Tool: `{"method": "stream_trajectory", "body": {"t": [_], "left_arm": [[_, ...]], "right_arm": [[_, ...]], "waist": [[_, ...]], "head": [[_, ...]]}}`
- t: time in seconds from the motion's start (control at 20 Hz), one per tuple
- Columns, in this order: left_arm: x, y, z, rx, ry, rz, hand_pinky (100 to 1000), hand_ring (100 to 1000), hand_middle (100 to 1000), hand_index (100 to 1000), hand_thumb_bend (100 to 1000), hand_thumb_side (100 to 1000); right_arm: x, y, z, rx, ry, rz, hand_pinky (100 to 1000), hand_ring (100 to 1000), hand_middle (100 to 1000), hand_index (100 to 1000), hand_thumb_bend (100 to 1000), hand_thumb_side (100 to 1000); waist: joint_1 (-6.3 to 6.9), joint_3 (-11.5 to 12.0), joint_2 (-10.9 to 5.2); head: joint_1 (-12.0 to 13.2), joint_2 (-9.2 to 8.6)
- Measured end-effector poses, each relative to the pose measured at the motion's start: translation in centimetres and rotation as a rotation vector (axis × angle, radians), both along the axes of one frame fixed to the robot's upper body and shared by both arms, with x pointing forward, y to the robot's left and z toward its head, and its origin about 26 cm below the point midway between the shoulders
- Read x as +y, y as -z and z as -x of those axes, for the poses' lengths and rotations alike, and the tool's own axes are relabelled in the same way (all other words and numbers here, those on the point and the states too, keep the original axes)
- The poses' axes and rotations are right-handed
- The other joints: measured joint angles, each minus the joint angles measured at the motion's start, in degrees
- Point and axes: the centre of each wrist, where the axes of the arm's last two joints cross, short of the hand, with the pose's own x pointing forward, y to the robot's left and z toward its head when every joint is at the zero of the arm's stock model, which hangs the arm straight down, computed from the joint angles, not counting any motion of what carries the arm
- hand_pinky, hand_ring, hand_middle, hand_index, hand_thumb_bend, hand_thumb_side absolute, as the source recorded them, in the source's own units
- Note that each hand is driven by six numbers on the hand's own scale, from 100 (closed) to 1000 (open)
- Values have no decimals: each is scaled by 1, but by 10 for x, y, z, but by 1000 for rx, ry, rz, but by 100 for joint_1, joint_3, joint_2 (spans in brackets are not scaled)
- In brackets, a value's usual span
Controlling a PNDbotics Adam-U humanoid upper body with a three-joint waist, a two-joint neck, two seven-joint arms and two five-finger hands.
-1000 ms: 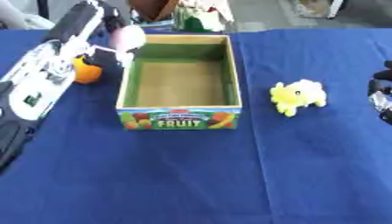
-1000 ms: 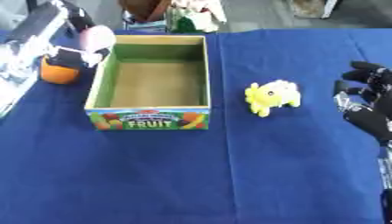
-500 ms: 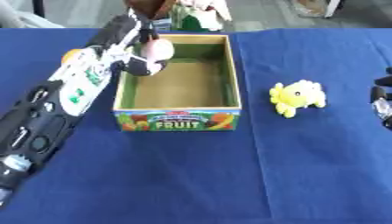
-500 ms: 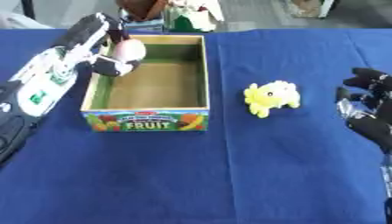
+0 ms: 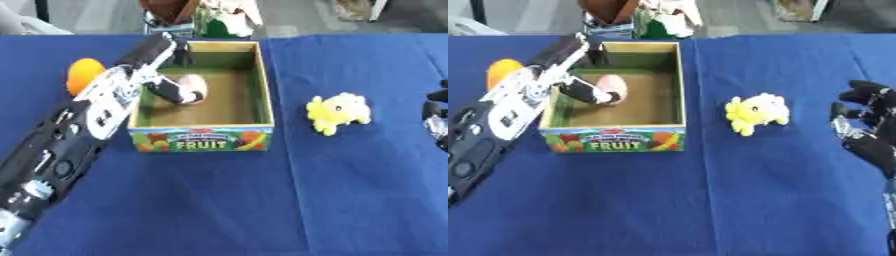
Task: Pick up objects on the table and place them in the box.
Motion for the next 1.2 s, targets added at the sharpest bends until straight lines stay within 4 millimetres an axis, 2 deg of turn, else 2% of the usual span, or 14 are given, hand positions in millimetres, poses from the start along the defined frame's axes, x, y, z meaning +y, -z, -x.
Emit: {"method": "stream_trajectory", "body": {"t": [0.3,0.35,0.6,1.0,1.2], "left_arm": [[-1,5,5,35,42,23,540,643,493,666,795,100],[-1,6,7,38,48,31,539,648,495,667,818,169],[2,1,19,23,74,112,528,661,493,663,847,242],[26,-23,54,-81,33,323,513,665,486,652,838,225],[50,-39,70,-167,-38,380,520,663,489,655,822,183]], "right_arm": [[0,0,0,0,1,-1,619,769,607,778,200,100],[0,0,0,0,1,-1,619,769,607,778,203,100],[-1,-2,-1,-6,4,-3,619,769,608,777,210,100],[-5,-5,-2,-16,24,-4,618,769,608,777,207,100],[-6,-4,-2,-15,25,-5,618,768,608,777,207,100]], "waist": [[7,14,7],[7,20,7],[8,52,7],[-4,177,7],[-4,236,6]], "head": [[-1,-1],[-5,-1],[-33,-1],[-98,-2],[-138,-2]]}}
